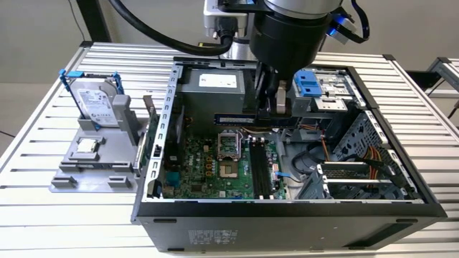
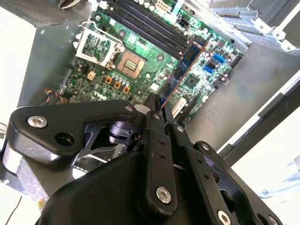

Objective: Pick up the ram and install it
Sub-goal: 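Pick up the ram and move it above insertion slot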

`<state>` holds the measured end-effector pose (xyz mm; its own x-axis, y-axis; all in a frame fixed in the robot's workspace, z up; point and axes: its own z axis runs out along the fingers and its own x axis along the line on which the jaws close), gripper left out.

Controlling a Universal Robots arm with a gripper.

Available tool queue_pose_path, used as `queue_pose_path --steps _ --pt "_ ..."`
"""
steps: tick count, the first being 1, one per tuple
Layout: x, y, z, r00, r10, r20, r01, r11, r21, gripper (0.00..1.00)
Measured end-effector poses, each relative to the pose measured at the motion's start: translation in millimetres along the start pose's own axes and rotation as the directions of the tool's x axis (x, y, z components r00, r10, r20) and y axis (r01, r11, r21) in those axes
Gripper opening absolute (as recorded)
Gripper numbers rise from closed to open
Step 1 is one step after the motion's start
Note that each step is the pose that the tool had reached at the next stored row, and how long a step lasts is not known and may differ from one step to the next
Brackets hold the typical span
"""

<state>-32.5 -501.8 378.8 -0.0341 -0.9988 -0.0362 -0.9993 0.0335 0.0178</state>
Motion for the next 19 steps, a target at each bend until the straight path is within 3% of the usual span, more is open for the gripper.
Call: queue_pose_path --steps 19 --pt "-0.2 -6.5 -0.1 0.9998 0.022 0.0004 -0.022 0.9998 0.0008 0.00"
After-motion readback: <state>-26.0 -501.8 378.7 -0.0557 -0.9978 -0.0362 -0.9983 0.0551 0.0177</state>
